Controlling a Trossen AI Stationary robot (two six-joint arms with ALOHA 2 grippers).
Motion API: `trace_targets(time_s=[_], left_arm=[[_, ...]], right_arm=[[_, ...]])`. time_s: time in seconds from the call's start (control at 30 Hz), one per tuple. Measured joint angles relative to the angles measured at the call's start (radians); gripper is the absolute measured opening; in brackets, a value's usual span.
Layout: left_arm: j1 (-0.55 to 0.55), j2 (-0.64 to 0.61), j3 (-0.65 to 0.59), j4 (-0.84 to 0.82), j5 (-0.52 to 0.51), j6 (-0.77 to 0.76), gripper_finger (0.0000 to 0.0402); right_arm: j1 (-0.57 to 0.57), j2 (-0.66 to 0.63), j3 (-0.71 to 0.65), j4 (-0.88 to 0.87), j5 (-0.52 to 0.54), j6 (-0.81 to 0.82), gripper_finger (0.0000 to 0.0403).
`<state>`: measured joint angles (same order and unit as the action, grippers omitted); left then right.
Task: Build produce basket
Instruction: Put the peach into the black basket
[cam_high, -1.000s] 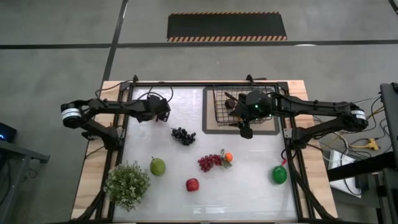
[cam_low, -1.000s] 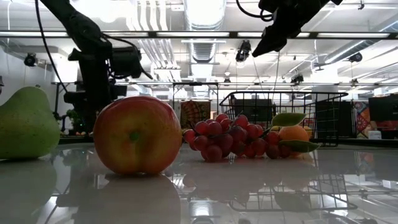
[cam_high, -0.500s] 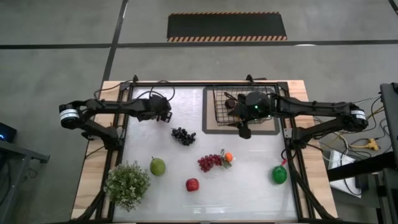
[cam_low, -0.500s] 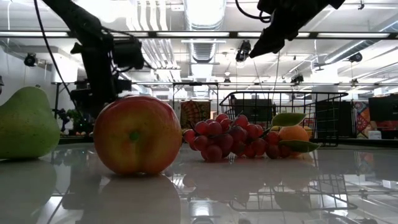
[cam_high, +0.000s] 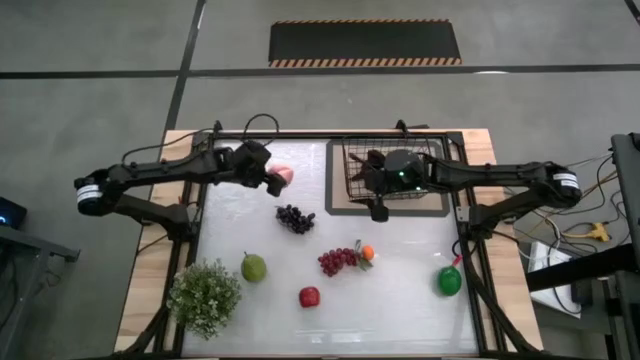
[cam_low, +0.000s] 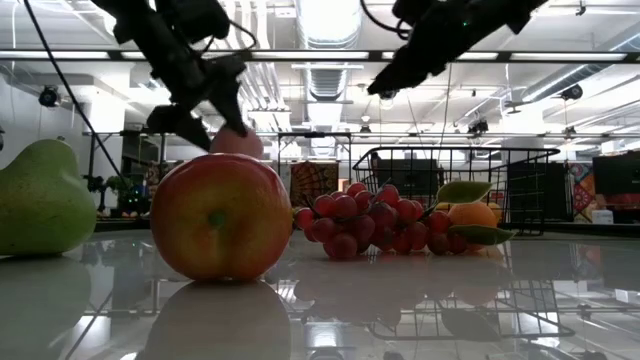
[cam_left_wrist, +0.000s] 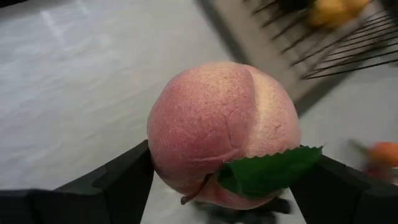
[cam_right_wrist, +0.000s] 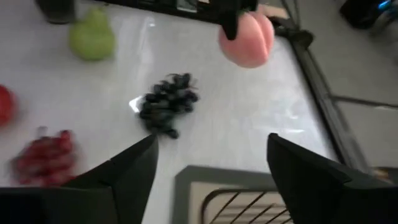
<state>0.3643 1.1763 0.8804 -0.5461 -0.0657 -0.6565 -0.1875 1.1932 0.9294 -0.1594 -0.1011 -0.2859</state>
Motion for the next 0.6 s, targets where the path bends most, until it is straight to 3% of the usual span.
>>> trace_targets(time_s=[0.27, 0.6], left_arm=[[-0.05, -0.009, -0.002, 0.153, 0.063, -0.154, 0.0303], [-0.113, 0.059, 0.003, 0.354, 0.081, -0.207, 0.0308]], right_arm=[[0.0, 0.132, 0.116, 0.039, 0.052, -0.103, 0.0355], [0.002, 0.267, 0.259, 0.029, 0.048, -0.185, 0.0353]])
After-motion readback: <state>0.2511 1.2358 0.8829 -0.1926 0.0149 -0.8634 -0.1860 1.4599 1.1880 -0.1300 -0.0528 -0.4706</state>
